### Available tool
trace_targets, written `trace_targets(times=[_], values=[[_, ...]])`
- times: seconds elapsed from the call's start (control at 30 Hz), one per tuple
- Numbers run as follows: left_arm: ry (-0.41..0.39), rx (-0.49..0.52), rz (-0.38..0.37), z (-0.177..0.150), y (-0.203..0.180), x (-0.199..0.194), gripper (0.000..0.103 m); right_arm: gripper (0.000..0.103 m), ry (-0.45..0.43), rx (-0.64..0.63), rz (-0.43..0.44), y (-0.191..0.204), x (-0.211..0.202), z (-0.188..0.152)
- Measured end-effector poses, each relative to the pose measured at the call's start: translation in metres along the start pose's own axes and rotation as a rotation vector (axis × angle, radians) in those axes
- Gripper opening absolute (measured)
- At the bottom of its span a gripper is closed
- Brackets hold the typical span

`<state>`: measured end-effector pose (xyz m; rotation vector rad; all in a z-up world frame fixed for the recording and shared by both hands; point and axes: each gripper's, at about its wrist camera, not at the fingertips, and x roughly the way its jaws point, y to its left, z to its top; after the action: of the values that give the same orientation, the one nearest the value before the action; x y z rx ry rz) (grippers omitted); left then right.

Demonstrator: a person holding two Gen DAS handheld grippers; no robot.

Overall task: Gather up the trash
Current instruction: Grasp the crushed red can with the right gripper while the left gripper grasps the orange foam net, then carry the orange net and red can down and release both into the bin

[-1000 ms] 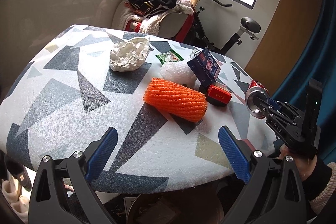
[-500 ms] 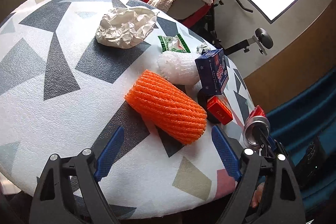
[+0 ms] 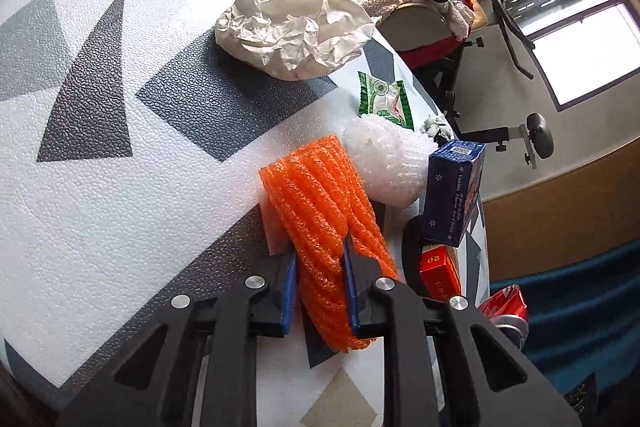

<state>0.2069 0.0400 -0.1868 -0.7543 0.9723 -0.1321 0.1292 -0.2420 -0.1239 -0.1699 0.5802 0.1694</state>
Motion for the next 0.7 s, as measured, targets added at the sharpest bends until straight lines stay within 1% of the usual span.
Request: trace_targets(times=[0.1,0.17,0.3,0.4,0.7], values=[[-0.041,0.097,0.009,-0.001,-0.008,-0.019,0.019,0.025,-0.007,-0.003,0.002,0.002,-0.005,0.002],[-0.060,0.190,0.021,-0.007,-0.016,-0.033,0.019,0.025,-0.013,-0.006,0.007,0.005,-0.010,0.003],[-0.086,0.368,0.042,-0.027,-0.028,-0.059,0.019,0.025,-0.025,-0.028,0.016,0.013,-0.022,0.003],[-0.096,0.474,0.051,-0.043,-0.031,-0.076,0.019,0.025,-0.029,-0.035,0.023,0.019,-0.032,0.002],[-0.096,0.669,0.060,-0.094,-0.023,-0.118,0.019,0.025,-0.042,-0.044,0.039,0.038,-0.061,-0.003]])
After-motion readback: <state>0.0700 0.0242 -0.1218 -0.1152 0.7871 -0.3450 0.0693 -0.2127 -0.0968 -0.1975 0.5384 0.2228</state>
